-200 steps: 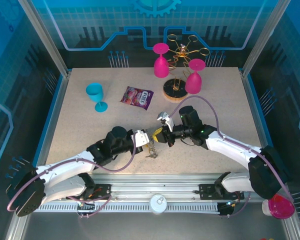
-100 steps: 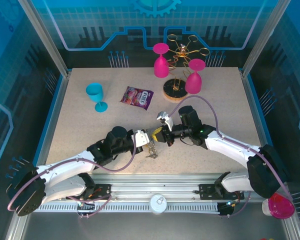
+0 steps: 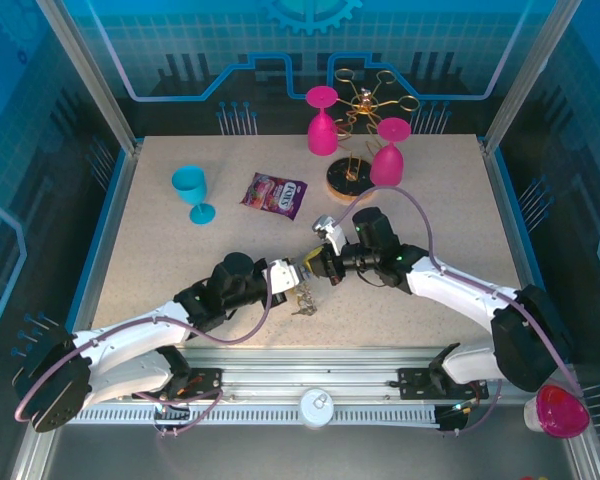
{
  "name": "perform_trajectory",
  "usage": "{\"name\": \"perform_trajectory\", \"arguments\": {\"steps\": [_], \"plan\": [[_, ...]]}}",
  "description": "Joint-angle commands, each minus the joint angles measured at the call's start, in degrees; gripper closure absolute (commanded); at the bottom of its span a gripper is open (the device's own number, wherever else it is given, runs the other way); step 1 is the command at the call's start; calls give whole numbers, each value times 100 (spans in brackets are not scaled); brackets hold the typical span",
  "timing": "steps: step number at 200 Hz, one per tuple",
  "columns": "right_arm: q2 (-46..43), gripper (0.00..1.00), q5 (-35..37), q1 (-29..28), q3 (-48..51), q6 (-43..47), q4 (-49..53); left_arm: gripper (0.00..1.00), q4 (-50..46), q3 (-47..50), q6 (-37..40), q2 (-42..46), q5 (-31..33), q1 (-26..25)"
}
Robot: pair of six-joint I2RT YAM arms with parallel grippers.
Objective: Put the keys on the keyring
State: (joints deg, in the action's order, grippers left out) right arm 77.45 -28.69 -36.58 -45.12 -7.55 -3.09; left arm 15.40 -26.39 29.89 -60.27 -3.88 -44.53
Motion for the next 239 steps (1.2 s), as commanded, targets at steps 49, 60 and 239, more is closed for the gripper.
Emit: {"name": "perform_trajectory", "arguments": {"steps": [49, 60, 239], "plan": [[-488, 100, 306, 35, 285, 134, 91, 100, 283, 52, -436, 80, 344, -32], [-618, 100, 268, 61, 363, 173, 95, 100, 328, 104, -491, 125, 351, -33], [-176, 100, -456, -96, 169, -135, -539, 100, 359, 95, -985, 81, 134, -36]]}}
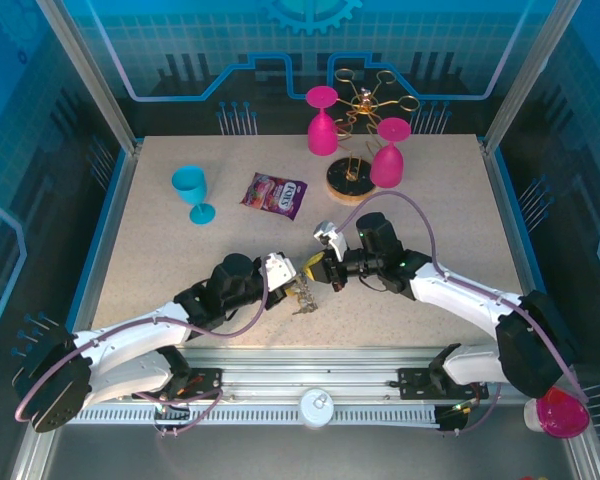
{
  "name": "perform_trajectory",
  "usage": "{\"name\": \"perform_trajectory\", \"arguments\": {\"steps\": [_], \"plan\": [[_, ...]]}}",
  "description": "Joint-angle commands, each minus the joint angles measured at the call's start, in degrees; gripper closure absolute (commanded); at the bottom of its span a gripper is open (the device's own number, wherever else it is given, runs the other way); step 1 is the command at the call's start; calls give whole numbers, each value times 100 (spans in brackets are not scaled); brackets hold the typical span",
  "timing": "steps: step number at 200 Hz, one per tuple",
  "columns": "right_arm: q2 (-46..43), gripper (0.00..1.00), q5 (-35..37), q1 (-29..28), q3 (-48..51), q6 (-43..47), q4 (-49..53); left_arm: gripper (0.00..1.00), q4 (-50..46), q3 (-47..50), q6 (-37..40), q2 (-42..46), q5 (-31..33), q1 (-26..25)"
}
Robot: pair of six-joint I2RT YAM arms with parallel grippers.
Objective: Put the keys on the keyring
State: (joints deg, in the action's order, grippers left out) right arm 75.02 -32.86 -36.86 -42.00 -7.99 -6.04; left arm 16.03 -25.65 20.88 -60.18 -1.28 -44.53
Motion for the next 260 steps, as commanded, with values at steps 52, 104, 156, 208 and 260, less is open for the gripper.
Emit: {"name": "perform_trajectory", "arguments": {"steps": [52, 104, 156, 208, 260], "plan": [[146, 100, 312, -67, -203, -127, -189, 100, 316, 50, 1, 90, -229, -30], [235, 100, 557, -76, -267, -160, -113, 100, 337, 64, 93, 112, -346, -30], [312, 100, 860, -73, -355, -252, 8, 100, 332, 73, 231, 116, -454, -34], [417, 100, 1046, -117, -419, -308, 53, 100, 371, 80, 319, 112, -515, -36], [439, 100, 1036, -146, -459, -326, 103, 100, 359, 91, 463, 108, -481, -29]]}}
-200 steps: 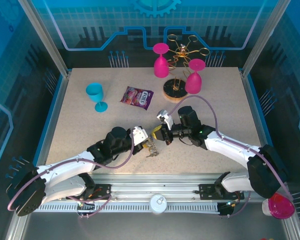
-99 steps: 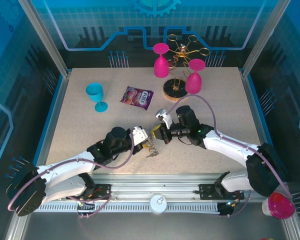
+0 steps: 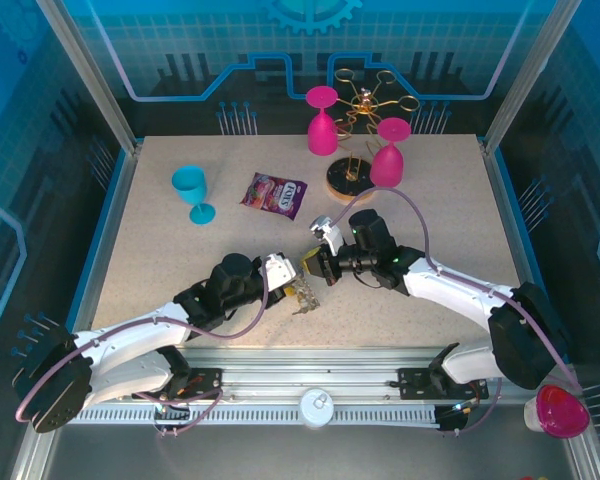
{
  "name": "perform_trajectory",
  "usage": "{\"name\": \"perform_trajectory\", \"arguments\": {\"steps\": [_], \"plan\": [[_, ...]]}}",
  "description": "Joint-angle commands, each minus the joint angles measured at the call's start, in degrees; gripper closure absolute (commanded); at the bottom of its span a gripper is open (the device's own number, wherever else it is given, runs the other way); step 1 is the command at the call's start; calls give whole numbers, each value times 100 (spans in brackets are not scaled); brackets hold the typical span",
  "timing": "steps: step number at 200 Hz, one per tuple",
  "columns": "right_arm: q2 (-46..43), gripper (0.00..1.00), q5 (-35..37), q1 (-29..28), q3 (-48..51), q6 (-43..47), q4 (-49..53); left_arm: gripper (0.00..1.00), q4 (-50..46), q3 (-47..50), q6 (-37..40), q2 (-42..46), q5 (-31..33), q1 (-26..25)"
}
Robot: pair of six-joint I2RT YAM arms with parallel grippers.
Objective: Put the keys on the keyring
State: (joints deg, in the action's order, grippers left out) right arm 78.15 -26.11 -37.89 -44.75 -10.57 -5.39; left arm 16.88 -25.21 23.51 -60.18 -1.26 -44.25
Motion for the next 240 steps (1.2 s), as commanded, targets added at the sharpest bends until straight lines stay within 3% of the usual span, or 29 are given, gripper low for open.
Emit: {"name": "perform_trajectory", "arguments": {"steps": [1, 69, 108, 187, 240], "plan": [[124, 100, 365, -43, -183, -64, 38, 100, 272, 54, 199, 106, -482, -62], [175, 100, 357, -104, -203, -258, -156, 100, 466, 128, 224, 110, -517, -59], [456, 100, 885, -75, -239, -595, -99, 100, 660, 234, 292, 137, -520, -62], [233, 100, 138, 163, -34, -764, -319, 100, 762, 447, 564, 294, -346, -55], [175, 100, 273, 251, 91, -913, -523, 100, 667, 436, 661, 314, -435, -59]]}}
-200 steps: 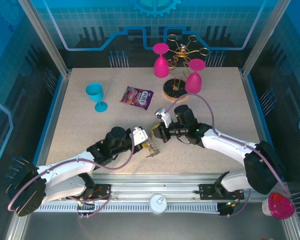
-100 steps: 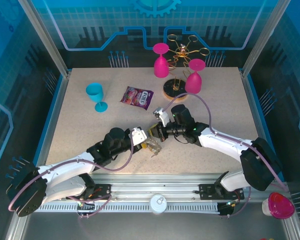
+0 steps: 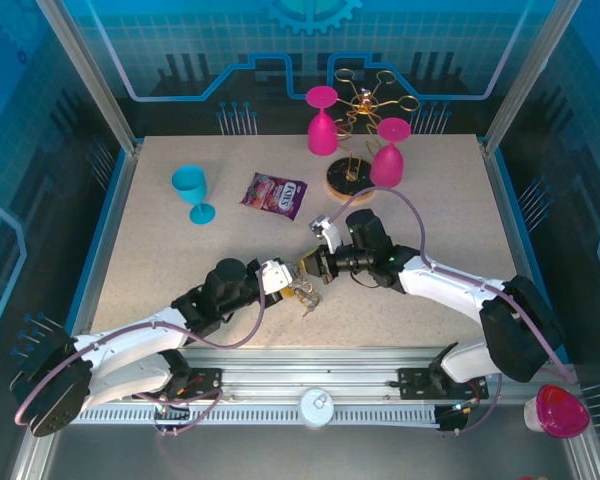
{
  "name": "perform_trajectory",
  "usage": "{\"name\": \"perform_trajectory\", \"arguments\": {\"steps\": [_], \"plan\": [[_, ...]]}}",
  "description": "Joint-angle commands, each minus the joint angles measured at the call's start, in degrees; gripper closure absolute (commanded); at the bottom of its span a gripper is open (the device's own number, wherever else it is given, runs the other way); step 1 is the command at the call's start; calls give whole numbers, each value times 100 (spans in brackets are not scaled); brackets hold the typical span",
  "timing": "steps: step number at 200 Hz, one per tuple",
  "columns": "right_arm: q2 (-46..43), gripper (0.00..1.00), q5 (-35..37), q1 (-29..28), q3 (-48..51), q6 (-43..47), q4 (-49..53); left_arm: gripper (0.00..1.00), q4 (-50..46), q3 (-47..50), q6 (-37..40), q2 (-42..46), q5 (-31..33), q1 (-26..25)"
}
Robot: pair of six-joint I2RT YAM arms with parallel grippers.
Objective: Put the keys on the keyring
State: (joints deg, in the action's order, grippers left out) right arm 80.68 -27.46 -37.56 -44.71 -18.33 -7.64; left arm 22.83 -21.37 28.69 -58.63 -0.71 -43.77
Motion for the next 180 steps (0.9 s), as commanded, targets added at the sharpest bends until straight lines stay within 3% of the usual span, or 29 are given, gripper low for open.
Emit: {"name": "perform_trajectory", "arguments": {"steps": [1, 82, 118, 142, 180], "plan": [[-79, 100, 409, 221, 86, -141, -303, 100, 73, 53, 140, 159, -490, -106], [-86, 100, 362, 238, 202, -251, -563, 100, 257, 105, 13, 158, -420, -105], [-414, 100, 1108, 274, 319, 619, 759, 100, 600, 256, -299, 241, -482, -91], [-293, 100, 1537, 284, 400, 686, 1594, 100, 822, 352, -526, 281, -576, -32], [128, 100, 1634, 264, 608, 352, 1492, 100, 1008, 416, -839, 318, -778, 68]]}}
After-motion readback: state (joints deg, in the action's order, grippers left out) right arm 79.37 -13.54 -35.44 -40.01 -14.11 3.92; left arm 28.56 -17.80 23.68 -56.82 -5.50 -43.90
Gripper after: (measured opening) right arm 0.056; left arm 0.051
